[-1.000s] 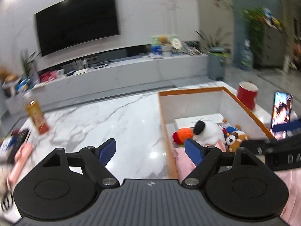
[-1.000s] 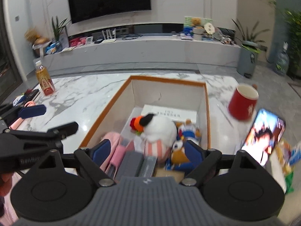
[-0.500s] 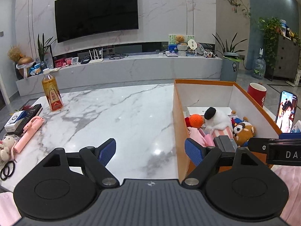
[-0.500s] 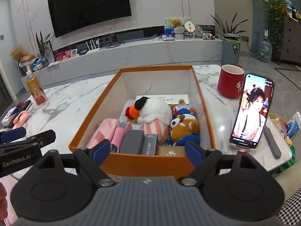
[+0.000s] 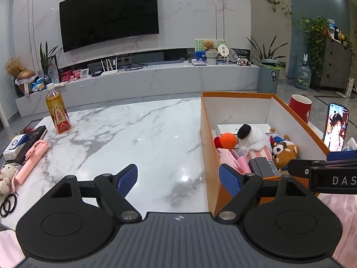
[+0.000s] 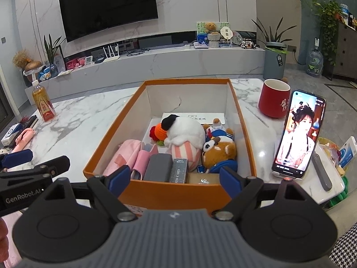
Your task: Organize objects
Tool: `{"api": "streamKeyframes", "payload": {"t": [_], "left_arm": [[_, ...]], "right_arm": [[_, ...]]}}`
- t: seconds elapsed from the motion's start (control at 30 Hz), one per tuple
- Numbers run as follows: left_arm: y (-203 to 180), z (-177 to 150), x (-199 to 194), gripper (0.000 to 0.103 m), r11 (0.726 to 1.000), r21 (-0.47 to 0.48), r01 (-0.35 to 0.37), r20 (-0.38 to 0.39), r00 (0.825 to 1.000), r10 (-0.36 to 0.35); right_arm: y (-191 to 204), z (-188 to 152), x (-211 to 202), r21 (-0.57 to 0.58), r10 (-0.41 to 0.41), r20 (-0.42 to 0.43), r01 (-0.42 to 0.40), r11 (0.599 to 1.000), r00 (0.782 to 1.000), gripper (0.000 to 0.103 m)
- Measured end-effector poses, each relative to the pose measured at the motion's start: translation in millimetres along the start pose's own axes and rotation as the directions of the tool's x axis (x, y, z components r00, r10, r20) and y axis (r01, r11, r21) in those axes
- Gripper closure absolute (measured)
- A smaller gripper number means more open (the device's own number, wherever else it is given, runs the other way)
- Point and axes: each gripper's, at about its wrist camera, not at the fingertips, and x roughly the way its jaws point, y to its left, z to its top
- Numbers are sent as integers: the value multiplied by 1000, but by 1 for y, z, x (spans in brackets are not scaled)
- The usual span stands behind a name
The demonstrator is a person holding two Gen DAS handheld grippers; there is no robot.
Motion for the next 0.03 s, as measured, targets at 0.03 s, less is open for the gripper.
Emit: {"api": "streamKeyframes", "payload": {"t": [0.03], "left_arm": [[0,0,0,8,1000,-3,-1,0,1000,1]], "right_arm": [[0,0,0,-3,0,-1,0,1000,1000,16]]}}
